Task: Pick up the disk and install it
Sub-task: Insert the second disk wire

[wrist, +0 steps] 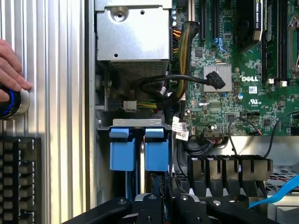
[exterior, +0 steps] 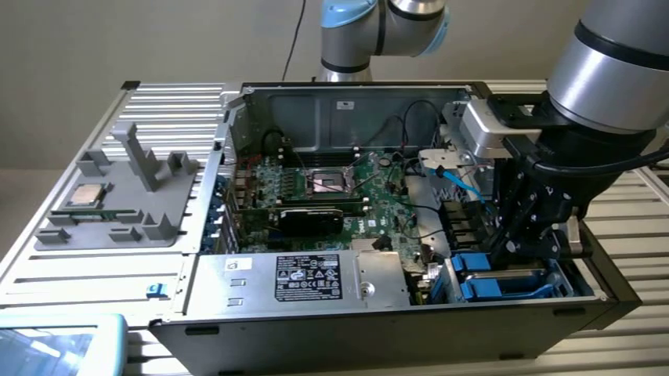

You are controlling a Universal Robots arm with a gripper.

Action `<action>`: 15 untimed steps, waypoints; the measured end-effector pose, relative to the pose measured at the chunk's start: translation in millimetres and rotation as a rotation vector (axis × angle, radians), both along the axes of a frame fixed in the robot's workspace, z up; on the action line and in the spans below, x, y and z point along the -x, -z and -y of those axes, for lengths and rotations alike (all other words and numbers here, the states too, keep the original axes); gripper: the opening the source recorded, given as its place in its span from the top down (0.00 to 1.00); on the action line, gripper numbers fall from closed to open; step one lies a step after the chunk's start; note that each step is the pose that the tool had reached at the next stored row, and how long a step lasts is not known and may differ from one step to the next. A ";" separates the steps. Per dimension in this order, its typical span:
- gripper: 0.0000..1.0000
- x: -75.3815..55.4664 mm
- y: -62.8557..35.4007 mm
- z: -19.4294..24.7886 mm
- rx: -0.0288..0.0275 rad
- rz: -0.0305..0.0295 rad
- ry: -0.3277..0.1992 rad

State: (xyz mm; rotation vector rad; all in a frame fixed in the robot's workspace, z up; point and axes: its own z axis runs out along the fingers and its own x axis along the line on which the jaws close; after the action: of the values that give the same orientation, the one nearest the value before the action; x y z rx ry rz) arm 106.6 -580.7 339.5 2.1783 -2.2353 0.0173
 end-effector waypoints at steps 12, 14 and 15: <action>0.84 -0.3 0.0 0.2 0.0000 0.0000 0.000; 0.84 -0.3 0.4 0.2 0.0001 -0.0001 0.000; 0.84 -0.3 0.8 0.2 -0.0003 -0.0001 0.000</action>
State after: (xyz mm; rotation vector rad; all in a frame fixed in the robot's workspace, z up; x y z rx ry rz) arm 107.0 -580.8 338.7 2.1788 -2.2350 0.0169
